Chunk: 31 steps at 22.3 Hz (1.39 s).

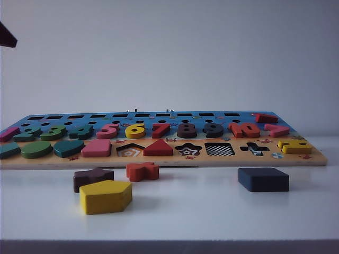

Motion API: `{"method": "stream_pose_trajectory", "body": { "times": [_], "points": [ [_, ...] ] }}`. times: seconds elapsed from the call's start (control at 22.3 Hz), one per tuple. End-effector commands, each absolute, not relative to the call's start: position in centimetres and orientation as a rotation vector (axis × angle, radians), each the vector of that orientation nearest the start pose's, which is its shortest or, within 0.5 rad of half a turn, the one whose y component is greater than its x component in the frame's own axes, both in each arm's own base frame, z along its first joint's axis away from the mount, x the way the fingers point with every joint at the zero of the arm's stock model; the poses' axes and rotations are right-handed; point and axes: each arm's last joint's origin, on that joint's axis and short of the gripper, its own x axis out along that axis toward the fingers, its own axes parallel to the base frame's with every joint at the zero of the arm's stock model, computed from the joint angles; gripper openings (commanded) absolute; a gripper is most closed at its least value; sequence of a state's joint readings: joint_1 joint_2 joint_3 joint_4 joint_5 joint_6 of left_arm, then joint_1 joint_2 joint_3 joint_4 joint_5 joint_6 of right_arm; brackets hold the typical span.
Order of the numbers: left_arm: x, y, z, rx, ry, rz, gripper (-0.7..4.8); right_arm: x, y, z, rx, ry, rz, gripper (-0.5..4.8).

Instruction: Insert the cube into the slot.

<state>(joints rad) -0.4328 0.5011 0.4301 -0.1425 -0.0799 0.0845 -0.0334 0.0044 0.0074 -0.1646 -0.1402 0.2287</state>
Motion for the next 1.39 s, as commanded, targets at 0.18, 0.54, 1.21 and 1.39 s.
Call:
{"method": "stream_pose_trajectory", "body": {
  "times": [0.18, 0.54, 1.21, 1.39],
  "points": [
    [10.9, -8.2, 26.6, 0.195, 0.293, -0.594, 0.17, 9.2, 0.5, 16.7, 0.331, 0.158, 0.177, -0.03],
    [9.8, -10.7, 27.3, 0.162, 0.380, -0.759, 0.17, 8.8, 2.3, 25.6, 0.331, 0.239, 0.366, -0.03],
    [10.9, -12.7, 30.0, 0.080, 0.425, -0.942, 0.17, 14.1, 12.8, 31.6, -0.124, 1.130, 0.604, 3.35],
    [10.6, -12.6, 29.5, 0.089, 0.484, -0.994, 0.17, 15.2, 13.8, 29.7, 0.066, 1.337, 0.379, 3.54]
  ]
}}
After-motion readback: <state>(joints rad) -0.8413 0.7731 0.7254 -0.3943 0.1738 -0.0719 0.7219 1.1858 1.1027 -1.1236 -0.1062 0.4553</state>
